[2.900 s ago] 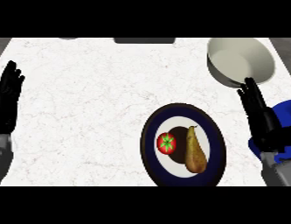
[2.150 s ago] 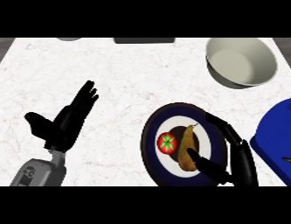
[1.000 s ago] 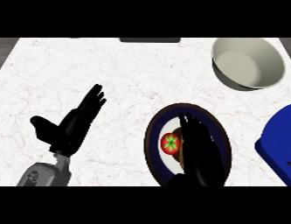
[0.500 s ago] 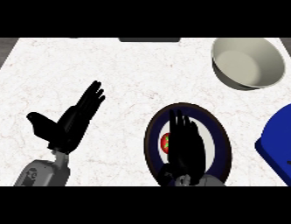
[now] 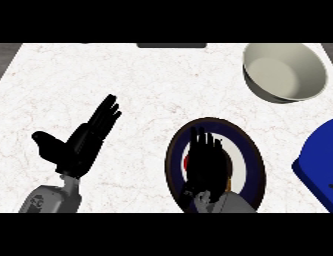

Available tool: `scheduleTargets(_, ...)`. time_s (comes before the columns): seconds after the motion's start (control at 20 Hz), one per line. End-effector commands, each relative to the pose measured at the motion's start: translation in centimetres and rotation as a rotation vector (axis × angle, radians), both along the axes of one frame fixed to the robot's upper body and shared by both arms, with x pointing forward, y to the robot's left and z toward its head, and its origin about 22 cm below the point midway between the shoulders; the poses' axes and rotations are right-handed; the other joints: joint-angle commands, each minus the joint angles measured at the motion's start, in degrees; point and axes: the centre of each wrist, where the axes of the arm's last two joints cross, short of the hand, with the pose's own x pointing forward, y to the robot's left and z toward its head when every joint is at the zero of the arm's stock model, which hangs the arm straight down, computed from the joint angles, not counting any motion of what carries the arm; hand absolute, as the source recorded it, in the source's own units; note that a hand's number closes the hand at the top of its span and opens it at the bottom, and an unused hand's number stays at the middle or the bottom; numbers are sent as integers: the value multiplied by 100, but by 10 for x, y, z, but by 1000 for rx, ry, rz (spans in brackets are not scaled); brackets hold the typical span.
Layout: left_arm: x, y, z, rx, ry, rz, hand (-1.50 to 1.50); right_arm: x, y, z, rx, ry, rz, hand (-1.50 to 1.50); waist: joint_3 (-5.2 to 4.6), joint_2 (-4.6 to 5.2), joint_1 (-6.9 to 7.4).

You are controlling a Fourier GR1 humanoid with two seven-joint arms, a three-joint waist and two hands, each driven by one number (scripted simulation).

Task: Pick the tomato from the plate and place it in the bowl

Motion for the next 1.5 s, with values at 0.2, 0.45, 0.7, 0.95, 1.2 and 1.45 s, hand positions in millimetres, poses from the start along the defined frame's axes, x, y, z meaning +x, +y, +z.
scheduleTargets(0.2, 0, 7, -3, -10, 21, 10, 0, -4, 15, 1, -109, 53, -128, -150, 1, -2, -3)
scheduleTargets(0.45, 10, 7, 2, -8, -2, -2, 0, 8, 7, -17, -112, 71, -146, -150, 2, 9, -11)
scheduleTargets(0.7, 7, 11, -7, 4, 5, 4, 0, 13, 3, -20, -118, 46, -145, -150, 2, 3, -33)
scheduleTargets(0.95, -2, 14, -13, 1, 17, 11, 0, 7, -3, -39, -97, 46, -163, -150, 3, 2, -29)
scheduleTargets(1.2, 1, -8, 3, 5, -3, -2, 0, 20, 1, -42, -94, 36, -162, -150, 4, 5, -12)
scheduleTargets(1.45, -7, -2, -9, -7, 4, -1, 0, 18, 1, -73, -69, -21, -91, 150, 5, 7, 4)
